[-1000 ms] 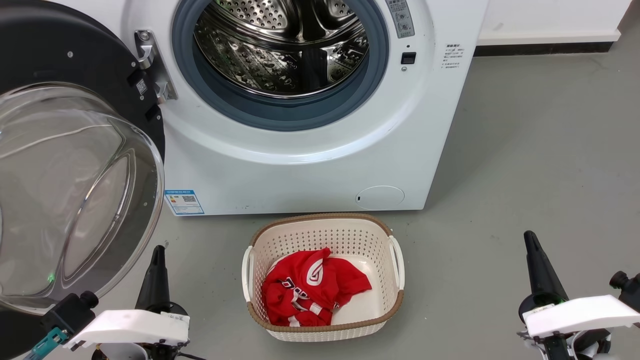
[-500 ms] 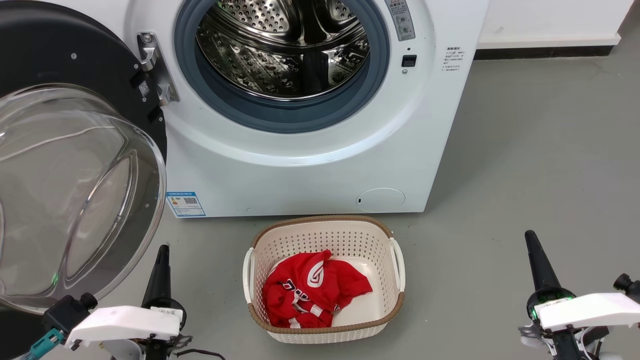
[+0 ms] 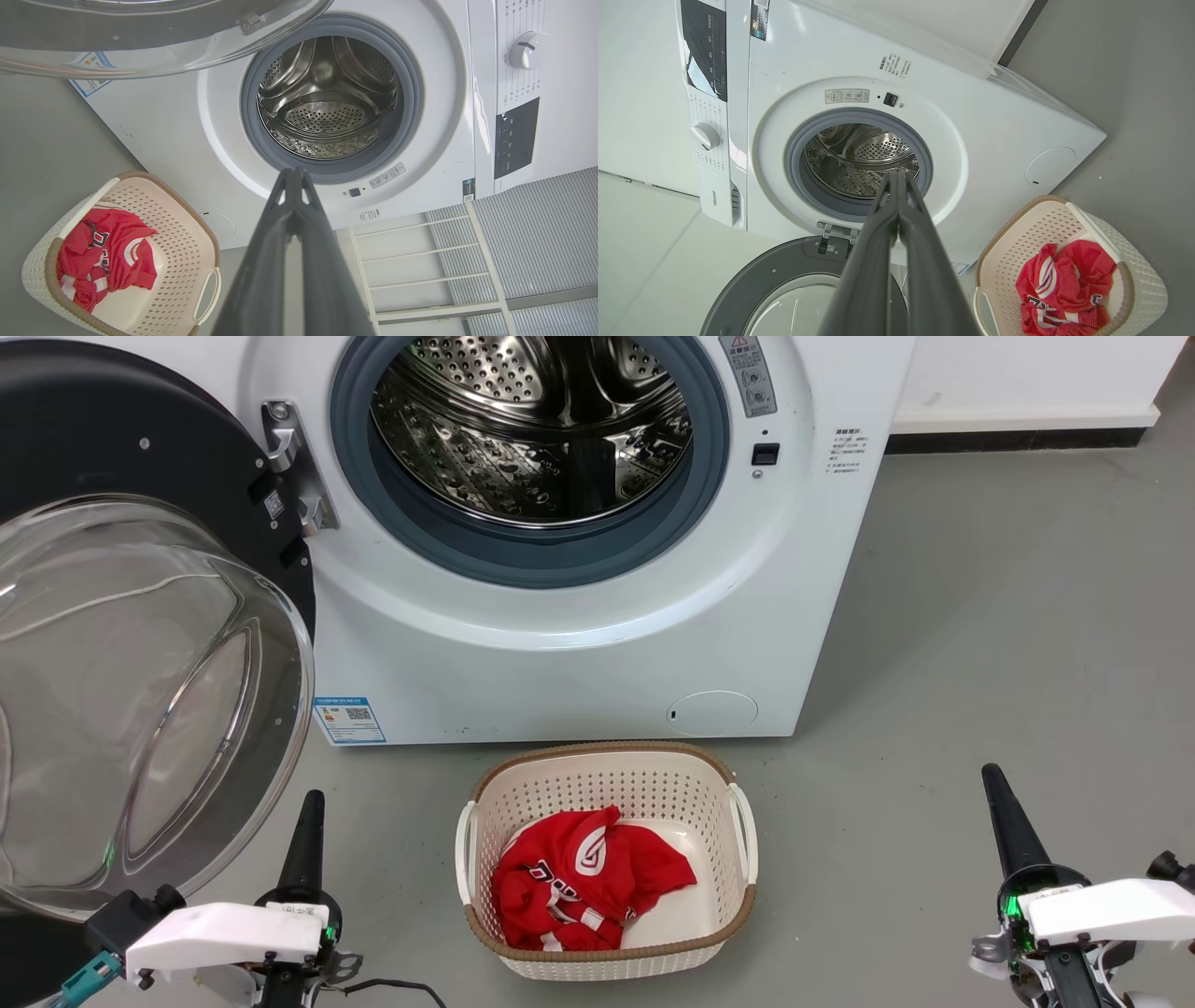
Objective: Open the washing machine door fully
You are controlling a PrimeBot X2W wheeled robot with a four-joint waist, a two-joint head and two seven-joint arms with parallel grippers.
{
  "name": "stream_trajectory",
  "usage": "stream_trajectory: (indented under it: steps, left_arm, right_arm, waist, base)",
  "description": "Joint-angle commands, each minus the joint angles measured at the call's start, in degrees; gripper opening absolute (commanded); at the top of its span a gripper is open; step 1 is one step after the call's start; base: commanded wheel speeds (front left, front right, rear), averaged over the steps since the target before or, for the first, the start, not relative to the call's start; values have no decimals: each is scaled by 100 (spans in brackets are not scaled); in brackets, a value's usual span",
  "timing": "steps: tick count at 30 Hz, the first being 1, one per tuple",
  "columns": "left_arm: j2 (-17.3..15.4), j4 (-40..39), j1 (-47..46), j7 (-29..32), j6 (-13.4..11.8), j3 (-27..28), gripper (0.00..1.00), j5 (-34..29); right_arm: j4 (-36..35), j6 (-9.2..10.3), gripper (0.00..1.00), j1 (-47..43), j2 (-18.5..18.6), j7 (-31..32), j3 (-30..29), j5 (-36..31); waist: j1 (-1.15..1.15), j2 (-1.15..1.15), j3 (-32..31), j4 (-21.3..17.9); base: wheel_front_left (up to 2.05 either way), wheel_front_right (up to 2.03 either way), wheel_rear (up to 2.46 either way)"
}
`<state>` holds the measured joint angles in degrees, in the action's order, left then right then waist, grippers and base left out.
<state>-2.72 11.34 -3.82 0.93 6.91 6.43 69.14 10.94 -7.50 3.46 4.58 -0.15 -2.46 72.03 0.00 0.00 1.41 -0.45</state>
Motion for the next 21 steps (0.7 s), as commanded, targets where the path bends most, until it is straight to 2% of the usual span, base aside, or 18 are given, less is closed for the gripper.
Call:
stream_trajectory:
  steps: [1, 21]
  left_arm:
    - [-19, -7, -129, 46, 28, 15, 0, 178]
    - [-21, 128, -195, 294, 50, 17, 0, 1172]
  right_arm:
    - [-8, 1, 0, 128, 34, 37, -19, 177]
    - [137, 1, 0, 200, 15, 252, -100, 1126]
  waist:
    - [0, 0, -5, 2]
    - [0, 0, -54, 20]
  base:
    - [0, 0, 0]
    - [0, 0, 0]
